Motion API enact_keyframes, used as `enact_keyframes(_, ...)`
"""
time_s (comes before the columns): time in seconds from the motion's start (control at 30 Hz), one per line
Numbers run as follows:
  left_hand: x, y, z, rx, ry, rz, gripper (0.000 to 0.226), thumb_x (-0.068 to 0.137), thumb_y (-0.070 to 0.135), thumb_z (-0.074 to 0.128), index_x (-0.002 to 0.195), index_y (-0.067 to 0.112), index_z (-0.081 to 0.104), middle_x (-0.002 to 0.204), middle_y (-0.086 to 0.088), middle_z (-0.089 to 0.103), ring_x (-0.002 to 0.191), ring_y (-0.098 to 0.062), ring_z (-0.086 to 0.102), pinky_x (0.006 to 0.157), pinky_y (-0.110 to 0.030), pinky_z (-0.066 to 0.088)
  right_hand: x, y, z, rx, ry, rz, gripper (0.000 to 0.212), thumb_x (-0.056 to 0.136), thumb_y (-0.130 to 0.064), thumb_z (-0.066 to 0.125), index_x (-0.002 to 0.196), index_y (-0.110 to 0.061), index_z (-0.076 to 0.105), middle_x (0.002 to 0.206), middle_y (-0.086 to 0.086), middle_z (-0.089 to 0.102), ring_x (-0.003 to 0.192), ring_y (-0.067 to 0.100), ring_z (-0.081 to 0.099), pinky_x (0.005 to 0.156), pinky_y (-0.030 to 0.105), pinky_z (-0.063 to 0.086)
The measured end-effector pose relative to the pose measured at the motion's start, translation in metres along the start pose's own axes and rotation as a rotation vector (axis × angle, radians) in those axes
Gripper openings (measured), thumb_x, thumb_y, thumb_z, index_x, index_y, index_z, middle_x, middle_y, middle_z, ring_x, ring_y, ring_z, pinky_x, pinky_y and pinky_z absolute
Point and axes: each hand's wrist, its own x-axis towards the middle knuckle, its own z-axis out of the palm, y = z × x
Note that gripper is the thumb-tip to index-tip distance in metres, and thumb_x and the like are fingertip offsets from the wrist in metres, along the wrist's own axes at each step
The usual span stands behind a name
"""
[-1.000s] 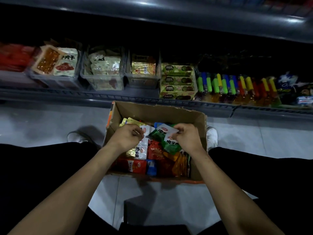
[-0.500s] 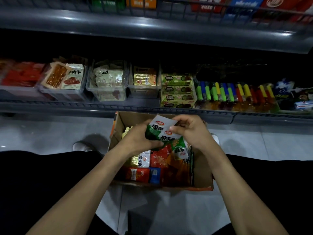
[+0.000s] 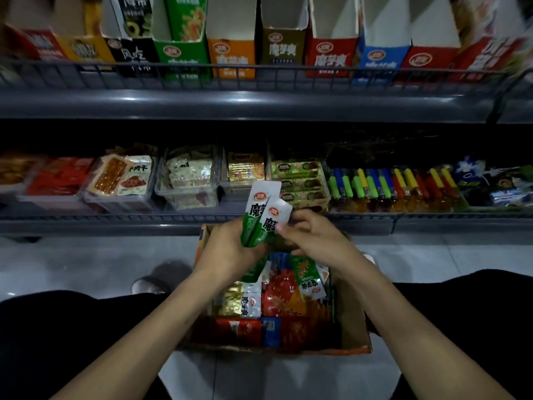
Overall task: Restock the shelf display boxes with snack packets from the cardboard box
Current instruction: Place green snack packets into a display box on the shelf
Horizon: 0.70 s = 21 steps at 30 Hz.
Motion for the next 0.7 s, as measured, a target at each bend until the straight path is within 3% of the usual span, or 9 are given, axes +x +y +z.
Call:
enact_keyframes(0.1,0.001,0.009,-0.009,-0.008,-0.094,0.009,0.017,0.076,0.021,0.077,0.089,0.027,0.068,0.081,0.009,0.072,0.073,-0.003,0.068,0.07,-0.033,0.057,-0.001,-0.014,0.002,0.077,0.0,-0.08,0.022,0.092,-0.02,0.065,0.112,-0.014,0.059,0.108,0.005,0.07,0.095,0.015,0.068,0.072,0.027,0.058)
enact_keyframes(0.2,0.002,0.021,-0.018,-0.157,-0.2,-0.048,0.023,0.076,0.019,0.08,0.094,0.029,0.068,0.088,0.012,0.074,0.08,-0.003,0.069,0.075,-0.028,0.057,0.001,-0.027,-0.008,0.155,0.012,-0.098,0.017,0.087,-0.011,0.07,0.102,-0.01,0.061,0.097,0.009,0.071,0.08,0.017,0.068,0.066,0.027,0.055)
enact_keyframes(0.33,0.011,0.035,-0.027,-0.352,-0.162,-0.083,0.029,0.076,0.013,0.079,0.098,0.025,0.065,0.088,0.01,0.074,0.081,-0.006,0.071,0.065,-0.018,0.054,0.008,-0.04,-0.009,0.352,0.055,-0.116,0.011,0.087,-0.002,0.067,0.094,-0.005,0.061,0.09,0.008,0.068,0.075,0.015,0.063,0.063,0.024,0.053)
enact_keyframes(0.43,0.02,0.037,-0.036,-0.458,-0.112,-0.076,0.038,0.076,0.01,0.079,0.103,0.028,0.062,0.09,0.01,0.074,0.082,-0.008,0.071,0.066,-0.02,0.055,0.019,-0.048,-0.003,0.55,0.151,-0.092,0.007,0.09,0.0,0.063,0.092,-0.005,0.06,0.092,0.008,0.067,0.075,0.013,0.062,0.061,0.022,0.051)
enact_keyframes(0.5,0.027,0.034,-0.041,-0.313,-0.057,0.0,0.038,0.077,0.014,0.079,0.108,0.028,0.061,0.093,0.008,0.073,0.083,-0.007,0.07,0.071,-0.025,0.056,0.026,-0.052,0.0,0.659,0.195,-0.054,0.005,0.091,-0.002,0.062,0.094,-0.004,0.059,0.098,0.011,0.067,0.081,0.016,0.064,0.065,0.023,0.054)
enact_keyframes(0.57,0.033,0.029,-0.046,-0.017,0.048,0.138,0.032,0.08,0.017,0.076,0.107,0.026,0.061,0.089,0.008,0.069,0.08,-0.007,0.067,0.067,-0.024,0.053,0.032,-0.053,0.001,0.608,0.199,-0.027,0.01,0.09,-0.006,0.065,0.099,-0.005,0.06,0.105,0.013,0.067,0.092,0.022,0.068,0.076,0.029,0.058)
enact_keyframes(0.7,0.041,0.024,-0.052,0.504,0.228,0.341,0.041,0.082,0.02,0.068,0.12,0.03,0.057,0.079,-0.005,0.066,0.071,-0.029,0.064,0.051,-0.03,0.045,0.029,-0.061,0.001,0.598,0.023,0.004,0.028,0.088,-0.017,0.07,0.114,-0.01,0.063,0.112,0.01,0.07,0.106,0.022,0.066,0.089,0.037,0.057)
